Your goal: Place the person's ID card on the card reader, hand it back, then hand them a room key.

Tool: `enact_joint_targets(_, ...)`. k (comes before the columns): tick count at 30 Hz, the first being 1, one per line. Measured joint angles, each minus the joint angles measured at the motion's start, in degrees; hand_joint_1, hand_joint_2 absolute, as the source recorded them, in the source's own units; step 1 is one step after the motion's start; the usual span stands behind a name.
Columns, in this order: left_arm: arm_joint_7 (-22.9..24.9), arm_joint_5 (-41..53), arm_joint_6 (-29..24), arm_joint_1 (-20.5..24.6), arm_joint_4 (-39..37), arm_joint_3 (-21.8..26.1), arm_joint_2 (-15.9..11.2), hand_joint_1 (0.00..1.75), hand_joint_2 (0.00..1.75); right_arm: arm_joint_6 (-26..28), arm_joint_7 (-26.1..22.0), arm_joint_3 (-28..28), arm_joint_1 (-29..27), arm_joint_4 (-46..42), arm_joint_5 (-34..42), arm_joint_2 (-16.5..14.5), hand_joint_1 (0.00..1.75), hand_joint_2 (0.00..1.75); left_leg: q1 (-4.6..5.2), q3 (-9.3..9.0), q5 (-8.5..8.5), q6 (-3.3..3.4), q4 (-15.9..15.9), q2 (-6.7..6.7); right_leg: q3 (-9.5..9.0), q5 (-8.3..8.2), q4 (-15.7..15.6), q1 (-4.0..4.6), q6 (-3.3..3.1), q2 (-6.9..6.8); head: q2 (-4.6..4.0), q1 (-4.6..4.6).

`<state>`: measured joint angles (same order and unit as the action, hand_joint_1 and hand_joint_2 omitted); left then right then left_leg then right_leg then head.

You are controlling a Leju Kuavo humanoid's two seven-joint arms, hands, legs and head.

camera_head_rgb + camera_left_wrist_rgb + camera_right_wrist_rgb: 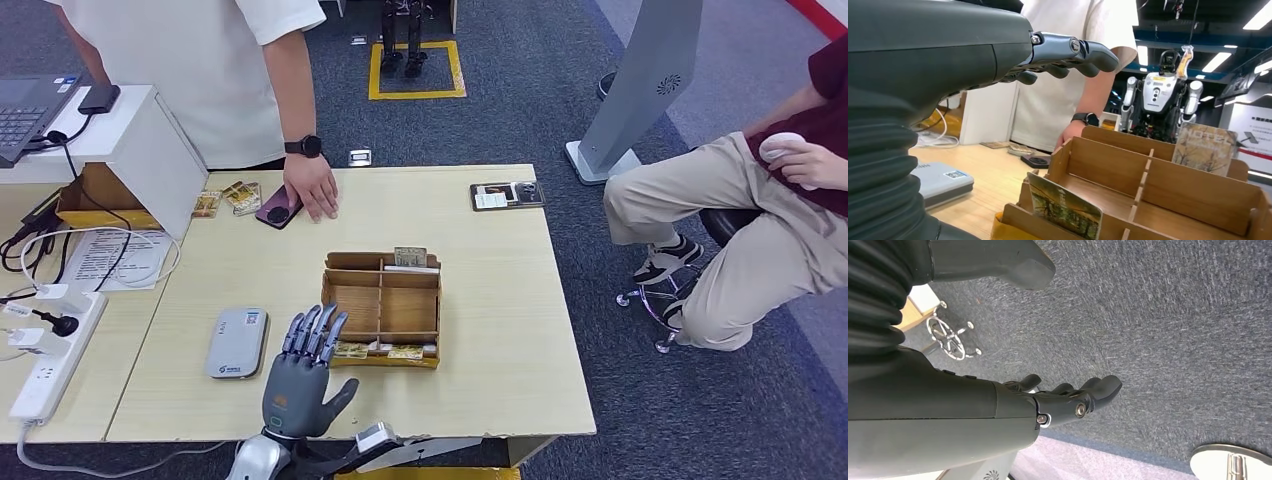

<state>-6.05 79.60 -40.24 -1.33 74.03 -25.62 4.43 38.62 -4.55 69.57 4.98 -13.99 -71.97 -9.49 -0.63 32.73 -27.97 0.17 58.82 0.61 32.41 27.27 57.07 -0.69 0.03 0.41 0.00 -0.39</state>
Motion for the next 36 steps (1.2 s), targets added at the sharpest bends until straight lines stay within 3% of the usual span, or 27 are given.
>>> enact_joint_targets(6,7.6,5.6,0.3,2.1,-1.5,-0.5,-0.9,0.00,1.75,-0.2,0.4,0.0,0.0,0.0,0.1,0.0,0.00,1.75,0.00,0.00,0.01,-0.01,0.0,0.00,0.00,0.00,0.0,0.00,0.00,0.00,0.00,0.01)
enact_joint_targets(12,9.1,6.7,1.4,3.5,-2.1,-1.4,-2.0,0.00,1.75,-0.2,0.4,0.0,0.0,0.0,0.1,0.0,0.00,1.75,0.00,0.00,0.01,-0.01,0.0,0.00,0.00,0.00,0.0,0.00,-0.01,0.00,0.00,0.01)
enact_joint_targets(16,10.6,6.8,5.1,4.7,-2.2,-2.9,-3.5,0.00,1.75,-0.3,0.4,-0.1,0.0,0.0,0.1,0.1,0.00,1.75,0.00,0.00,0.01,-0.01,0.0,0.00,0.01,0.00,0.0,0.00,-0.01,0.00,0.00,0.00)
enact_joint_targets(26,11.0,3.8,13.1,8.2,-2.7,-6.2,-6.6,0.00,1.75,-0.5,0.4,-0.2,0.0,0.0,0.1,0.2,0.00,1.75,0.00,0.00,0.02,-0.02,0.0,0.00,0.01,-0.01,0.0,0.00,-0.01,0.01,0.00,0.01)
enact_joint_targets(36,9.3,-0.6,13.2,9.0,-2.7,-7.3,-8.5,0.00,1.75,-0.8,0.4,-0.3,0.0,0.0,0.1,0.3,0.00,1.75,0.00,0.00,0.02,-0.02,0.0,0.00,0.01,-0.01,0.0,0.00,-0.01,0.02,0.00,-0.01)
